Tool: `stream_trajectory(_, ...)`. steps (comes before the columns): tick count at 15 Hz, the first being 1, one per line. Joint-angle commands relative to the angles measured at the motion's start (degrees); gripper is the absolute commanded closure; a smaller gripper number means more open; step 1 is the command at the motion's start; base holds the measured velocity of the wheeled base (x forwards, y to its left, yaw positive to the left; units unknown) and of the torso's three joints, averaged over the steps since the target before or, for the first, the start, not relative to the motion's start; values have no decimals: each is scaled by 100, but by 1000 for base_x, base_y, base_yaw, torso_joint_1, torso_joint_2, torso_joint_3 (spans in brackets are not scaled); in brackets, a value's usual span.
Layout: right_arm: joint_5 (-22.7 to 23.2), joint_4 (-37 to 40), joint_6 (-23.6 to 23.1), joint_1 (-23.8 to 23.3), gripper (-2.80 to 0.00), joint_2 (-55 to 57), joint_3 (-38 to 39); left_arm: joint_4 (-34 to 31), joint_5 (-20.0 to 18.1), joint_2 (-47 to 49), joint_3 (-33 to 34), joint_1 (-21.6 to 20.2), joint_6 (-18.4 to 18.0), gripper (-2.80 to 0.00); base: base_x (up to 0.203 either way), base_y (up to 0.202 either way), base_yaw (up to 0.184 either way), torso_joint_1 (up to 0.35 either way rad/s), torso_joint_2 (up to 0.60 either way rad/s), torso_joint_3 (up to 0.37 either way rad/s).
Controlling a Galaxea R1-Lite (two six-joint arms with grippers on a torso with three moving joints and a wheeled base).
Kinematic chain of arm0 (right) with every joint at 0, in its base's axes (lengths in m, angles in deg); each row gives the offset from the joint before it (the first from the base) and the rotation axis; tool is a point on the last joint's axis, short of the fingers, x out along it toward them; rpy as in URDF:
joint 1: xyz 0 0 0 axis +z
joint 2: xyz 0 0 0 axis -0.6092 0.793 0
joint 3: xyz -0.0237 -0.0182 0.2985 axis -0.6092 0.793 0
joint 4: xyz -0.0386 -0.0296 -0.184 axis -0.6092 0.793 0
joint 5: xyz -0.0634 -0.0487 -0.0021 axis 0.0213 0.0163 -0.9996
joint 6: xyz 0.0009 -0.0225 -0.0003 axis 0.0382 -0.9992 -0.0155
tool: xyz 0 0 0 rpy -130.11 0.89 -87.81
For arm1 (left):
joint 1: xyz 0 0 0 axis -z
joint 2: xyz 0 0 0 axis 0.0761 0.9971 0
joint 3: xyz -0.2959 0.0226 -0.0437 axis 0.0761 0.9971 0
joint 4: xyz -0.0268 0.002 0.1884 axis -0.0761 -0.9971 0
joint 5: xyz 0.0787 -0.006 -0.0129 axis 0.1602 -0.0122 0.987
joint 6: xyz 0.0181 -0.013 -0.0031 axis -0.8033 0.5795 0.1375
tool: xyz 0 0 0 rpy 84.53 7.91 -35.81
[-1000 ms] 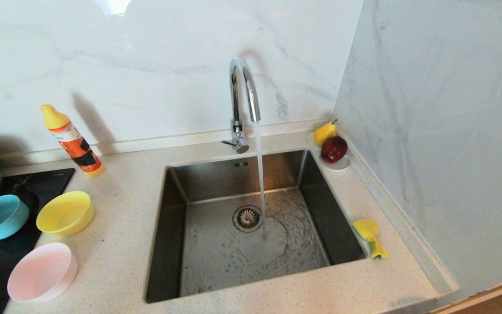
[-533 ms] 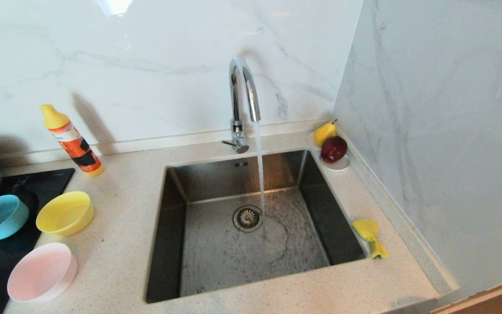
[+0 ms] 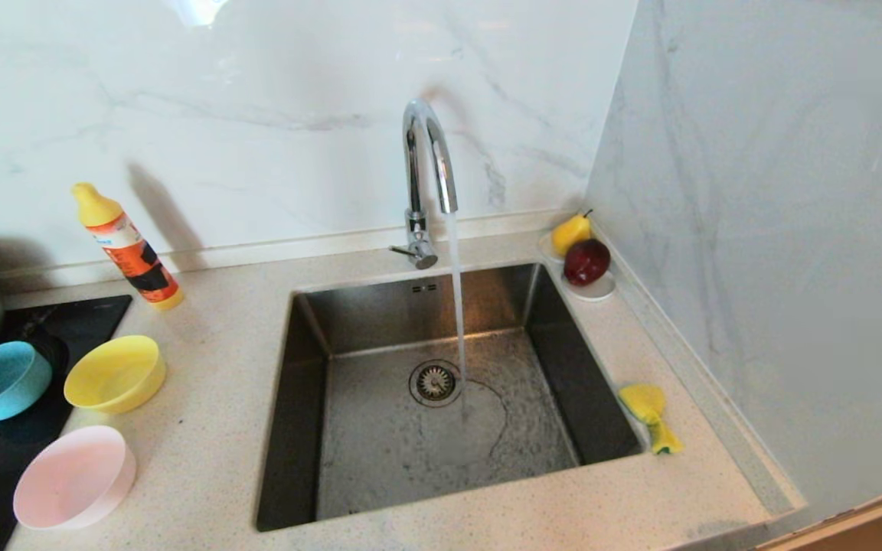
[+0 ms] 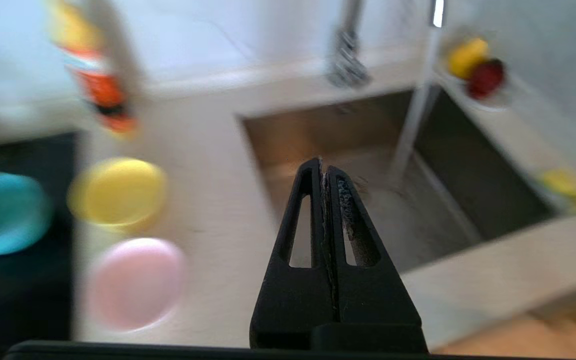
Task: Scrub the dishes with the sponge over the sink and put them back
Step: Turn off the faucet
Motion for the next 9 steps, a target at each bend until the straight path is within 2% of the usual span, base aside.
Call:
stream_trajectory(1, 5, 0, -3, 1, 0, 7, 0, -259, -500, 2464, -1021, -2, 308, 0, 0, 0, 0, 0, 0, 0)
stream_trajectory(3, 5, 0, -3, 1, 0, 7, 0, -454, -1165, 3779, -1619, 3, 650, 0, 0, 0, 0, 0, 0, 0)
stream_trajectory(6, 5, 0, -3, 1, 0, 7, 0, -590, -2077, 5237, -2182, 100, 1036, 0, 0, 0, 0, 0, 0, 0)
stream_trajectory(9, 5, 0, -3, 1, 0, 7, 0, -482, -2480, 6160, -2427, 431, 1247, 0, 0, 0, 0, 0, 0, 0)
